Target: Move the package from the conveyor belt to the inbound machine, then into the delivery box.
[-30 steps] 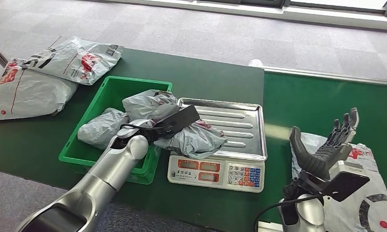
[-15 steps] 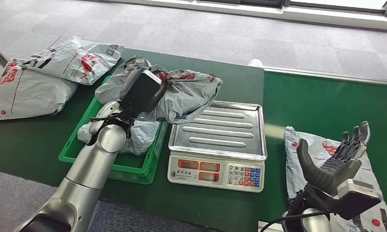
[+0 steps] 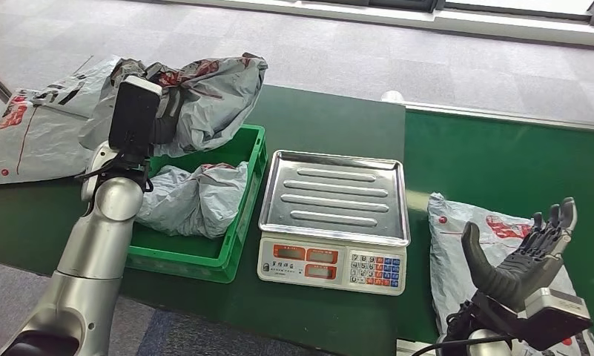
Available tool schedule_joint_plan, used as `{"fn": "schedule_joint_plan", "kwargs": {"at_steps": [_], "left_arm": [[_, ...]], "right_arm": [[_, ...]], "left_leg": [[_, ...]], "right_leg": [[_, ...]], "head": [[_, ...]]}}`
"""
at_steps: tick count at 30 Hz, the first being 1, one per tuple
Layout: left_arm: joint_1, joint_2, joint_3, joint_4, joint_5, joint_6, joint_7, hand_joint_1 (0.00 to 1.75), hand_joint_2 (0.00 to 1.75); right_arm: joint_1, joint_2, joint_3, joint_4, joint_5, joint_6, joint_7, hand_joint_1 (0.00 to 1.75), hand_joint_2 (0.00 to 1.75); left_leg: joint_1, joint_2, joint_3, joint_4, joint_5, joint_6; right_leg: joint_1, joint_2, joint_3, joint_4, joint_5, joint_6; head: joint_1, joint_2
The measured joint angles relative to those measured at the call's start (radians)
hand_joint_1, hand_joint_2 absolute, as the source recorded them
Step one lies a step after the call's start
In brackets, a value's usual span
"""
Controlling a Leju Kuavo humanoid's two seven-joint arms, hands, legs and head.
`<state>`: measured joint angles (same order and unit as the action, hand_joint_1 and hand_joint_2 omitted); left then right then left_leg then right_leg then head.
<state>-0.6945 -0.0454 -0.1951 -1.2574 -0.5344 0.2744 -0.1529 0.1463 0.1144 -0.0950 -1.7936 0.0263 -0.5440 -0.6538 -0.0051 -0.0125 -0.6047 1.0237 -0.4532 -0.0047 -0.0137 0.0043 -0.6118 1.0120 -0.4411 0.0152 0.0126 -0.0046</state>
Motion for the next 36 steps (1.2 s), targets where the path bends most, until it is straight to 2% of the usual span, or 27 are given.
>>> {"fn": "schedule_joint_plan", "kwargs": {"at_steps": [2, 3, 6, 7, 15, 27, 36], "left_arm": [[0.000, 0.003, 0.005, 0.000, -0.006, 0.010, 0.006, 1.73, 1.75], [0.000, 0.005, 0.008, 0.001, -0.013, 0.021, 0.013, 1.36, 1.75], [-0.001, 0.016, 0.030, 0.019, -0.050, 0.053, 0.039, 0.07, 1.75], [-0.002, 0.021, 0.040, 0.034, -0.064, 0.057, 0.045, 0.00, 1.75], [0.007, 0.038, 0.099, 0.190, -0.221, 0.085, 0.096, 0.00, 1.75], [0.023, 0.041, 0.126, 0.278, -0.245, 0.081, 0.119, 0.00, 1.75], [0.086, 0.029, 0.150, 0.231, -0.131, 0.116, 0.011, 0.00, 1.75]], "right_arm": [[0.000, 0.000, 0.000, 0.000, 0.000, 0.000, 0.000, 0.00, 1.75], [0.000, 0.000, 0.000, 0.000, 0.000, 0.000, 0.000, 0.00, 1.75], [-0.001, 0.000, 0.000, 0.000, 0.001, 0.004, 0.002, 0.00, 1.75], [-0.003, 0.000, 0.000, 0.000, 0.002, 0.006, 0.003, 0.00, 1.75], [-0.041, 0.000, 0.002, 0.011, 0.022, 0.036, 0.026, 0.00, 1.75], [-0.076, 0.000, 0.003, 0.042, 0.029, 0.046, 0.037, 0.00, 1.75], [-0.078, 0.000, 0.003, 0.061, 0.027, 0.053, 0.035, 0.00, 1.75]], "left_leg": [[0.000, 0.000, 0.000, 0.000, 0.000, 0.000], [0.000, 0.000, 0.000, 0.000, 0.000, 0.000], [0.000, 0.000, 0.000, 0.000, 0.000, 0.000], [0.000, 0.000, 0.000, 0.000, 0.000, 0.000], [0.001, 0.000, 0.000, 0.000, 0.001, -0.001], [0.001, -0.001, -0.001, 0.000, 0.000, -0.001], [0.001, 0.000, -0.001, 0.000, 0.000, -0.001]], "right_leg": [[0.000, 0.000, 0.000, 0.000, 0.000, 0.000], [0.000, 0.000, 0.000, 0.000, 0.000, 0.000], [0.000, 0.000, 0.000, 0.000, 0.000, 0.000], [0.000, 0.000, 0.000, 0.000, 0.000, 0.000], [0.001, 0.000, 0.000, 0.000, 0.000, 0.000], [0.001, 0.000, 0.000, 0.000, 0.000, 0.000], [0.001, 0.000, -0.001, 0.000, 0.000, -0.001]], "head": [[0.000, 0.000], [0.000, 0.000], [0.000, 0.000], [0.000, 0.000], [0.000, 0.000], [0.000, 0.000], [0.000, 0.000]]}}
